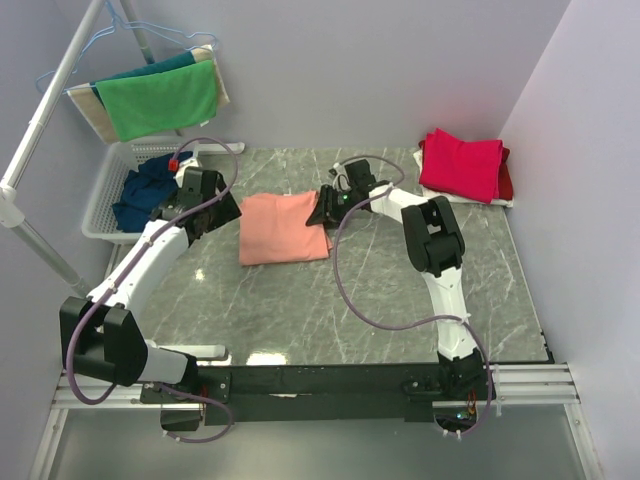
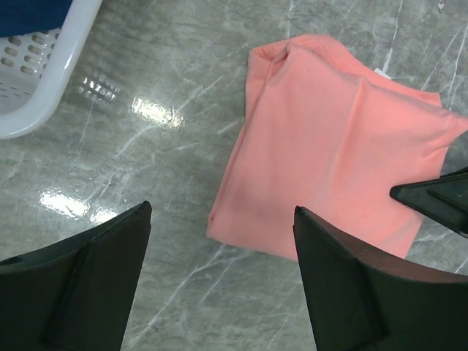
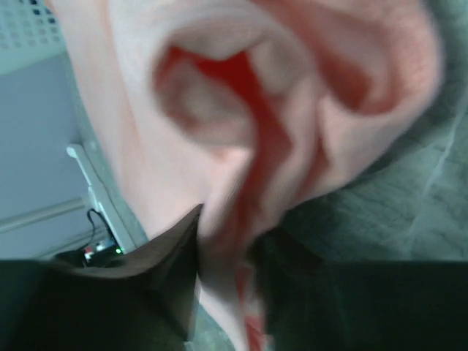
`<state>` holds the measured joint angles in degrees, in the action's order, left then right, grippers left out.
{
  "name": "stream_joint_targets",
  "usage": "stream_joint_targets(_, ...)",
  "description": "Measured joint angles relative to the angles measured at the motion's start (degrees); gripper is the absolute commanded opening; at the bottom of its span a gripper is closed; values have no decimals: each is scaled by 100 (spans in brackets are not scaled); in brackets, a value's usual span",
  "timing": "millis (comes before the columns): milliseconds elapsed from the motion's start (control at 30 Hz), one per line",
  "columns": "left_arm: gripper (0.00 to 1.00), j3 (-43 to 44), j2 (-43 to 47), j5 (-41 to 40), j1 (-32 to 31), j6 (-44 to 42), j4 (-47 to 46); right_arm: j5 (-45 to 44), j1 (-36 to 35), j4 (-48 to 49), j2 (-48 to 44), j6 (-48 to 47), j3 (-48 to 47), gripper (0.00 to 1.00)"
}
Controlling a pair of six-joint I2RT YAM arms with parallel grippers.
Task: Fold and stack the t-shirts
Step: Neatly place the folded tshirt to the corner
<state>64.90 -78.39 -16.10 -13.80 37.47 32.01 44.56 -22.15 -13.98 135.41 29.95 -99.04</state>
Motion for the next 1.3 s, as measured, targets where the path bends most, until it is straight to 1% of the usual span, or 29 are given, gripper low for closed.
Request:
stream_joint_targets(33,84,0,0,9,17,-13,-2,57,-4,-17,55,-9,-39,24)
stream_joint_targets(67,84,0,0,22,42,-33,0,76,-15,-61,107,0,-74,11)
stream_joint_targets(100,84,0,0,28,59,-46,-2,138,-22,-81,160,13,-92,1)
stream_joint_targets(367,84,0,0,125,192,-133,-2,188,-59,-225,229,-42,-184,0)
stream_joint_targets(500,84,0,2,149,254,-192,-2,-98,-85,-472,131,-179,-243,0)
stream_joint_targets(600,84,-9,4,170,291,-210,0,-535,-111,-933,24,-411,-503,0)
stream_joint_targets(900,84,-105,103,190,378,-299,11,-2153,57,-2374,-2,-1191,-2170,0)
stream_joint_targets(1100,84,-105,131,221,428,-363,9,-2990,522,-2887,-4,-1512,-2599,0)
stream_joint_targets(1300,84,-105,105,286,435,-382,7,-3692,1185,-3390,-4,-1781,-3027,0)
